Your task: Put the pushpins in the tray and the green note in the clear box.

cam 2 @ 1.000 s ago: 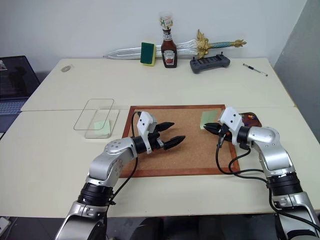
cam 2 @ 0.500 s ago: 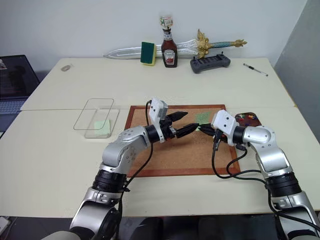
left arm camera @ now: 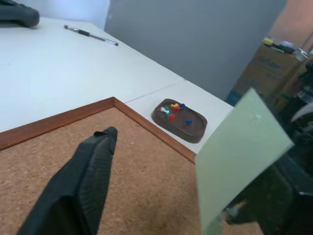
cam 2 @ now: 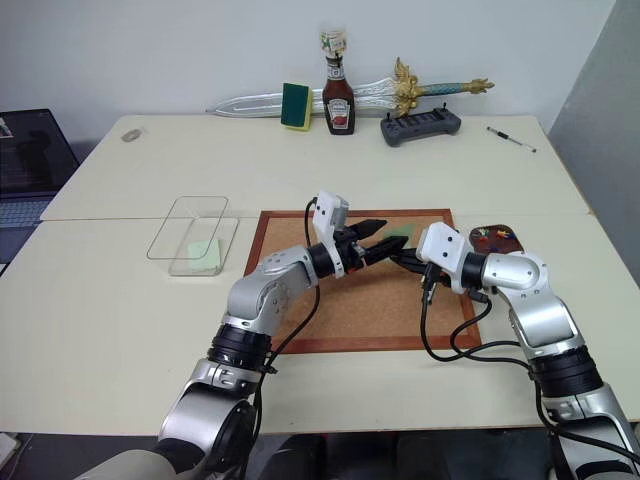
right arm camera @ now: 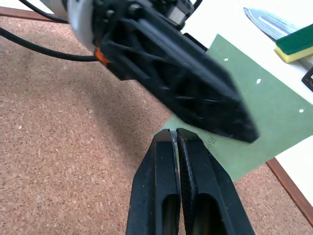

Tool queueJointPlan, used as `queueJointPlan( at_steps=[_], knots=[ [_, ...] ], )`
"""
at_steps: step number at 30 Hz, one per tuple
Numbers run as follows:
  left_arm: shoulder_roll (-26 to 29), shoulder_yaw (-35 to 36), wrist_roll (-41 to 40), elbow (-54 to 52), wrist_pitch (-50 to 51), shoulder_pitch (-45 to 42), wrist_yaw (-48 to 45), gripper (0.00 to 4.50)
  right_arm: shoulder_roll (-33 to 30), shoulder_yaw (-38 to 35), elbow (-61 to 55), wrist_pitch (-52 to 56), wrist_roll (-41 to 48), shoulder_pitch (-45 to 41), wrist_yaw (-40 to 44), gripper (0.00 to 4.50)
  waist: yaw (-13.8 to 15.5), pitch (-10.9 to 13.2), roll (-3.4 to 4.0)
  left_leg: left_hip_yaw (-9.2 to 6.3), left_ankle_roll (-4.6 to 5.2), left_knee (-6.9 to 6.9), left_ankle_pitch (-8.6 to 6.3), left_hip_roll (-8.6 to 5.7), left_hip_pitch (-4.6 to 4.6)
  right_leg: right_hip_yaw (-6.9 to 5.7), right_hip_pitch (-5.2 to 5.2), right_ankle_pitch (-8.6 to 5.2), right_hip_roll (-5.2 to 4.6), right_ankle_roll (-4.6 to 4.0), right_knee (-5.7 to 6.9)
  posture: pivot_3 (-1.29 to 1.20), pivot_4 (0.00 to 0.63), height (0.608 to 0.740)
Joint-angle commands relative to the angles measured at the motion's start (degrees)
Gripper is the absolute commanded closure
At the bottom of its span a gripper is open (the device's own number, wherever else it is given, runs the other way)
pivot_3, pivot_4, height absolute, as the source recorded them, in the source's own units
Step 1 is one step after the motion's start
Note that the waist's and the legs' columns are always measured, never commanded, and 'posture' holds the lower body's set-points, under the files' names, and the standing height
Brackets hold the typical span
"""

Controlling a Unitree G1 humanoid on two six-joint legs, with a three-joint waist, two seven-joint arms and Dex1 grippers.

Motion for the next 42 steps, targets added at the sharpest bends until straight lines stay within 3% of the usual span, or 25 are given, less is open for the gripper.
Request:
queueJointPlan(
  at_steps=[1, 18, 27, 42],
  knots=[
    [-0.5, 0.9, -1.4, -0.7, 1.2, -0.9, 0.1, 1.44, -0.3, -0.9, -2.4, -0.3, 0.3, -0.3, -0.3, 4.50, 0.0, 0.0, 0.00, 0.00, 0.00, 0.00, 0.00, 0.00, 0.00, 0.00, 0.00, 0.00, 0.00, 0.00, 0.00, 0.00, 0.150, 0.740],
    [-2.1, 4.1, -7.4, -1.1, 12.5, -1.0, 0.7, 4.42, 0.2, -1.0, -2.2, -2.5, -0.7, -1.0, -1.8, 4.50, 0.0, 0.0, -0.03, -0.01, -0.02, 0.00, 0.01, -0.01, -0.01, 0.00, -0.01, 0.00, 0.00, 0.00, 0.01, 0.00, 0.150, 0.740],
    [-1.9, 6.0, -8.5, -0.7, 14.5, -1.0, 2.1, 4.49, 0.7, -2.9, -1.7, -6.9, -1.1, -0.7, -4.9, 4.50, 0.0, 0.0, -0.03, 0.00, -0.02, 0.00, 0.01, -0.01, -0.01, 0.00, -0.01, 0.00, 0.00, 0.00, 0.01, 0.00, 0.150, 0.740],
    [-1.9, 6.2, -7.6, -0.9, 13.6, 0.0, 4.0, 4.49, 1.3, -6.1, -5.8, 0.1, 4.7, 0.7, -6.1, 4.50, 0.0, 0.0, -0.03, 0.00, -0.02, 0.00, 0.01, -0.01, -0.01, 0.01, 0.00, 0.00, 0.00, 0.00, 0.01, 0.00, 0.150, 0.740]
  ],
)
